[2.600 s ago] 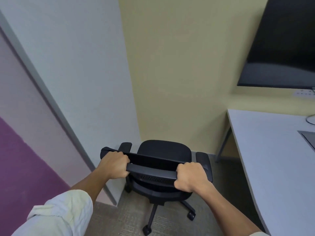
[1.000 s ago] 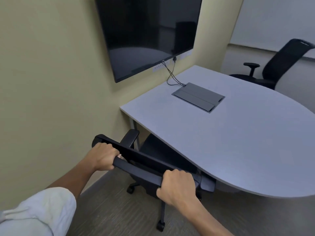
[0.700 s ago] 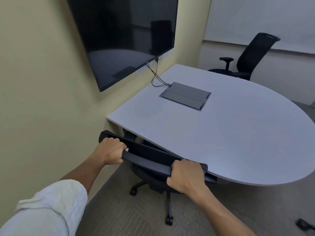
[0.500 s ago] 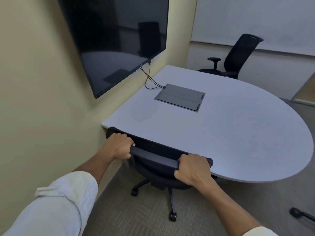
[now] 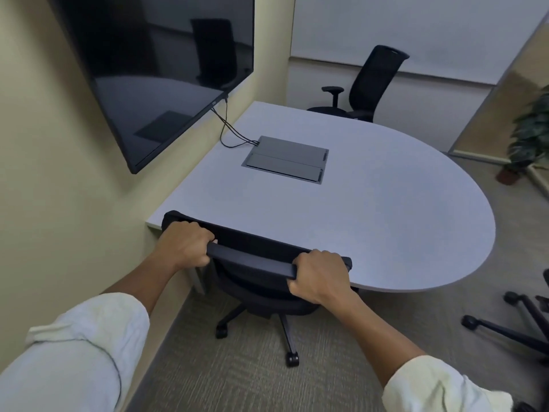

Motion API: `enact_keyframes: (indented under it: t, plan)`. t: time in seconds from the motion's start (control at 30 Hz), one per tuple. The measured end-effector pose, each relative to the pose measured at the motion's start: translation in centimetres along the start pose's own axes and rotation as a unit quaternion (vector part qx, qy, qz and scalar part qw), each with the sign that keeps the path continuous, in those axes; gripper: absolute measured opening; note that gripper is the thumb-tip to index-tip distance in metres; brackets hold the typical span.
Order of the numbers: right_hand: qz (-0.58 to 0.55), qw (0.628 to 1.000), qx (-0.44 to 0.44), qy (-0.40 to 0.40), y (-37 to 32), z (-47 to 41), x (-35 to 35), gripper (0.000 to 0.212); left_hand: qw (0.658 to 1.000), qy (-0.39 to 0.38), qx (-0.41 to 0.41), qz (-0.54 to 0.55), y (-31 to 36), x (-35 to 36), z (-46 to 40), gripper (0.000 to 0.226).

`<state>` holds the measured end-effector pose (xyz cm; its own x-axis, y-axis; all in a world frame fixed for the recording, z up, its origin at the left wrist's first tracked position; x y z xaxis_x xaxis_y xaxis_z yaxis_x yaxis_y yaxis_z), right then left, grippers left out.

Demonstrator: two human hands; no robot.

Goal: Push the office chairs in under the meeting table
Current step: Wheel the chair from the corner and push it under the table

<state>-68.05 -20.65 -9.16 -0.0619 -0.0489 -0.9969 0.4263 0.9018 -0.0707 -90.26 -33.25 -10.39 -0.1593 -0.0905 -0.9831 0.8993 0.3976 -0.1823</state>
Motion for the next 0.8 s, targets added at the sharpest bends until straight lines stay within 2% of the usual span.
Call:
enact_keyframes:
  t: [0.07, 0.2, 0.27, 0.3, 0.37, 0.43, 0.5, 0.6, 0.8]
  plan:
    - [-0.009, 1.000, -0.016, 0.020, -0.3, 0.6, -0.6, 0.028, 1.000, 0.004, -0.003, 0.002, 0.7, -0.5, 0.3, 0.010]
    - [-0.080, 0.992, -0.073, 0.064, -0.4, 2.1, -1.6, 0.027, 0.998, 0.026, -0.030, 0.049, 1.9, -1.6, 1.2, 0.026]
    - [-0.108, 0.985, -0.105, 0.082, 0.1, 3.0, -1.7, 0.036, 0.994, 0.066, -0.034, 0.081, 2.4, -2.4, 1.7, 0.018]
    - [-0.119, 0.981, -0.118, 0.099, 0.5, 3.5, -1.8, 0.038, 0.991, 0.088, -0.029, 0.098, 2.8, -2.8, 2.1, 0.015]
    - [-0.125, 0.972, -0.127, 0.151, 2.1, 5.0, -2.4, 0.037, 0.986, 0.128, 0.025, 0.104, 5.2, -3.4, 2.9, 0.025]
    - [-0.103, 0.968, -0.119, 0.194, 4.4, 6.7, -2.8, 0.033, 0.977, 0.165, 0.076, 0.110, 8.3, -3.9, 3.8, 0.043]
    - [-0.088, 0.971, -0.097, 0.199, 7.1, 8.4, -2.5, 0.032, 0.968, 0.191, 0.082, 0.138, 10.7, -4.8, 3.9, 0.053]
    - [-0.094, 0.978, -0.046, 0.183, 12.0, 11.6, -2.2, 0.034, 0.961, 0.214, 0.074, 0.158, 14.7, -7.0, 2.7, 0.053]
    - [-0.101, 0.978, 0.051, 0.177, 23.0, 18.8, -3.6, 0.041, 0.956, 0.249, 0.088, 0.129, 25.4, -12.1, -0.9, 0.050]
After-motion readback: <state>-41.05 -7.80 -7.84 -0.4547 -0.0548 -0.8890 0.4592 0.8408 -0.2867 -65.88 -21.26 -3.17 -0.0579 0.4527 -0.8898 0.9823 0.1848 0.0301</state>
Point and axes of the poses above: each hand's wrist, its own z-axis away from the middle knuckle, its own x-axis out of the palm, y = z × x, the point moved 9 cm from there along -z, towards the middle knuckle, and after that the axes turned 1 degree about -x, right-handed, at the moved point
